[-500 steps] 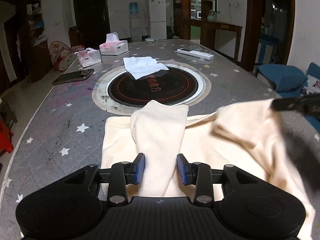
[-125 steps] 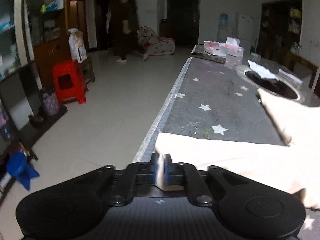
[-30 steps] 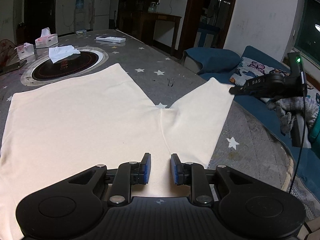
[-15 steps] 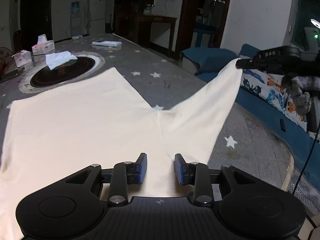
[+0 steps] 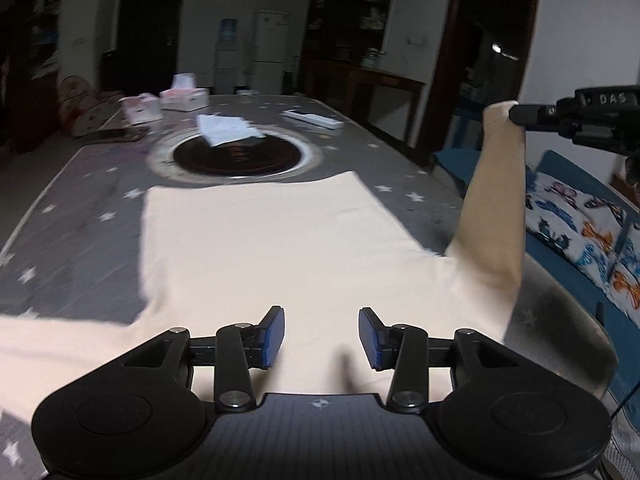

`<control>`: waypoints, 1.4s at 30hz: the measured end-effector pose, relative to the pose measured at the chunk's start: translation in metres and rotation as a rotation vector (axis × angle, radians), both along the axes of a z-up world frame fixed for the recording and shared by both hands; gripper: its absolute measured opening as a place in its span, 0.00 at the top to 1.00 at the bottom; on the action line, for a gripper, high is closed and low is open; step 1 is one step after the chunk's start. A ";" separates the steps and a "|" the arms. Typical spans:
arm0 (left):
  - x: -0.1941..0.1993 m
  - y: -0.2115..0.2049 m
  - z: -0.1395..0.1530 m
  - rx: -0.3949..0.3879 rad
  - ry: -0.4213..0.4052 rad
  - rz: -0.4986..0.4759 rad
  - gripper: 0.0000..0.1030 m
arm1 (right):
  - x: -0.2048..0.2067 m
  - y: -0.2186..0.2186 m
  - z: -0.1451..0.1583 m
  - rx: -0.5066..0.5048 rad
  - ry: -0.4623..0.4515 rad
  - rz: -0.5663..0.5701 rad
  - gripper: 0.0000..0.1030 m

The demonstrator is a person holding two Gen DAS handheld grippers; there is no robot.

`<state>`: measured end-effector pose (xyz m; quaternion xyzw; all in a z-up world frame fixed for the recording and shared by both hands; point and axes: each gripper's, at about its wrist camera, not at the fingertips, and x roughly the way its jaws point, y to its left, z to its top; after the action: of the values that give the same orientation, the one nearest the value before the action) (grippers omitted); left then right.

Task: Fold clothes
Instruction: 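Grasp the plain sleeve with the right gripper, lift and fold it across the body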

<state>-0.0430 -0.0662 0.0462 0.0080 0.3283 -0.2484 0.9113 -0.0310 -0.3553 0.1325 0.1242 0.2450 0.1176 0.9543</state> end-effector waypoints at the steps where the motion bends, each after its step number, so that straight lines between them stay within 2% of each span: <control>1: -0.001 0.006 -0.001 -0.003 0.003 0.011 0.57 | 0.004 0.014 0.001 -0.004 0.002 0.028 0.96; 7: -0.004 0.033 -0.009 -0.039 0.024 0.056 0.57 | 0.024 0.087 -0.010 -0.022 0.040 0.179 0.96; 14: -0.008 0.048 -0.015 -0.061 0.036 0.081 0.56 | 0.033 0.153 -0.044 -0.037 0.137 0.307 0.96; 20: -0.009 0.052 -0.019 -0.064 0.046 0.097 0.55 | 0.031 0.179 -0.068 -0.032 0.193 0.370 0.96; 22: -0.009 0.052 -0.020 -0.063 0.048 0.100 0.55 | 0.030 0.183 -0.072 -0.037 0.203 0.390 0.92; 27: -0.008 0.053 -0.021 -0.062 0.055 0.113 0.55 | 0.022 0.174 -0.068 -0.049 0.200 0.415 0.82; 32: -0.009 0.055 -0.018 -0.065 0.048 0.124 0.55 | 0.010 0.147 -0.060 -0.092 0.189 0.394 0.82; 39: -0.005 0.053 -0.009 -0.075 0.019 0.126 0.56 | -0.022 0.077 -0.078 -0.165 0.241 0.242 0.82; 42: -0.002 0.042 -0.008 -0.070 0.014 0.098 0.56 | -0.029 0.055 -0.092 -0.155 0.277 0.193 0.82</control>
<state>-0.0449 -0.0239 0.0386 -0.0417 0.3257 -0.2150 0.9197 -0.0602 -0.3002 0.0402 0.0412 0.3930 0.1714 0.9025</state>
